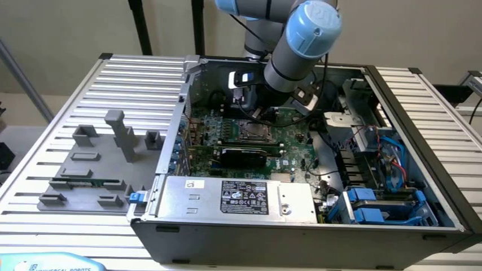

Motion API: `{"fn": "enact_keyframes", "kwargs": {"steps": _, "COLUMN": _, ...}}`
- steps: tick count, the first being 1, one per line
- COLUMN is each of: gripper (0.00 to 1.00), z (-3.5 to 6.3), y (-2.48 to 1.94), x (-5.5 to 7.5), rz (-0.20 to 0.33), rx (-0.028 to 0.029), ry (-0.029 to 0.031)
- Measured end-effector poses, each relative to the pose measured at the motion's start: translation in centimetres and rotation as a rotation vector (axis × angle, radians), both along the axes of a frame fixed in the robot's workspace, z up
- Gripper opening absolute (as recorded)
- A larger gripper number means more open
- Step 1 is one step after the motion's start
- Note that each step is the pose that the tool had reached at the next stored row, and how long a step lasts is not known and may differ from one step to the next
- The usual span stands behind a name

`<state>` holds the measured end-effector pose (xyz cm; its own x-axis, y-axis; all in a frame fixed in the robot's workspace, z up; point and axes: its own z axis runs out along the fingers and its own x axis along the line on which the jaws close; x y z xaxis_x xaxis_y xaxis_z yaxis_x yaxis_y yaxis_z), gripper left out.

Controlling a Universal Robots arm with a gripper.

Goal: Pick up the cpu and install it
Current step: 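Install the first cpu locking lever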

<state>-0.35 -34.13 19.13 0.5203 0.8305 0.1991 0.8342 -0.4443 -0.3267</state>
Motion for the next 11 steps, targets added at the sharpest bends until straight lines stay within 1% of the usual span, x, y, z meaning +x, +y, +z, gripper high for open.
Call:
{"fn": "enact_keyframes", "kwargs": {"steps": 5, "gripper": 0.11, "z": -0.02, "y": 0.03, "x": -0.26, "rz": 0.001, "rx": 0.0007, "ry": -0.0002}}
{"fn": "enact_keyframes", "kwargs": {"steps": 11, "gripper": 0.11, "z": -0.03, "y": 0.14, "x": -0.28, "rz": 0.003, "rx": 0.0011, "ry": -0.0002}}
